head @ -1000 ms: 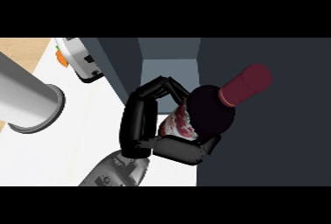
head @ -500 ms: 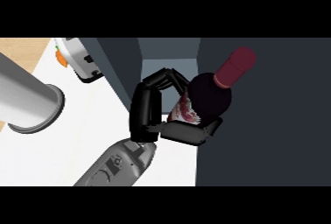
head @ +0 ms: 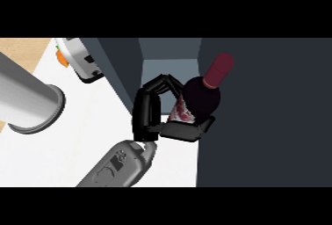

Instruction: Pick up the wine, place it into the cabinet and close the cabinet

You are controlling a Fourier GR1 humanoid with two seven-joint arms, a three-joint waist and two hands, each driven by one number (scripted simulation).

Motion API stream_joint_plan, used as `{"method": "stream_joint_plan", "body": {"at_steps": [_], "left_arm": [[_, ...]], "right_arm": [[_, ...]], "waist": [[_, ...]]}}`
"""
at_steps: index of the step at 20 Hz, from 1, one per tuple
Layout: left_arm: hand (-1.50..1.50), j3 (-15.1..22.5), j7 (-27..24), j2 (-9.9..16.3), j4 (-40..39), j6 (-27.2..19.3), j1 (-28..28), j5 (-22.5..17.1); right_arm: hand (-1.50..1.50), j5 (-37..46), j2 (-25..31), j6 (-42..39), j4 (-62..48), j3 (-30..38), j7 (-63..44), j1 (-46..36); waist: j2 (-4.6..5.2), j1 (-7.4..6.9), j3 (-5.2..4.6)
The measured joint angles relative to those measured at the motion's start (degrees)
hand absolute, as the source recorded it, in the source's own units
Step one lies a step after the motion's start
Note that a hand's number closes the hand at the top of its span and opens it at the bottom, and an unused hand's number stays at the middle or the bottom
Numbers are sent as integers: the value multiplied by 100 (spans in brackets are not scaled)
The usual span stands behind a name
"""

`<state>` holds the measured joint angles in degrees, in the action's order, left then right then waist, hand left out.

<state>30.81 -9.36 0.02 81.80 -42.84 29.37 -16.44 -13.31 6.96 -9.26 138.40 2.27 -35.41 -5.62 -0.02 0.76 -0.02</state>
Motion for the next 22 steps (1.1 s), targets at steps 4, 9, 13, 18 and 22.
{"method": "stream_joint_plan", "body": {"at_steps": [4,9,13,18,22], "left_arm": [[150,-7,-313,6,-448,7,-7,83],[150,-11,-639,1,-830,3,16,114],[150,-213,-1039,0,-1255,93,108,-54],[150,-461,-1355,0,-1524,289,126,-245],[150,-678,-1550,0,-1818,430,213,-414]], "right_arm": [[-150,-22,15,-124,5,72,133,160],[-150,-36,-9,-73,-6,54,94,54],[-150,-44,-6,-68,-15,55,73,21],[-150,-71,3,-126,-16,114,102,89],[-150,-79,-55,-162,1,18,156,222]], "waist": [[-1,14,3],[-1,0,2],[3,5,1],[2,0,0],[2,10,1]]}}
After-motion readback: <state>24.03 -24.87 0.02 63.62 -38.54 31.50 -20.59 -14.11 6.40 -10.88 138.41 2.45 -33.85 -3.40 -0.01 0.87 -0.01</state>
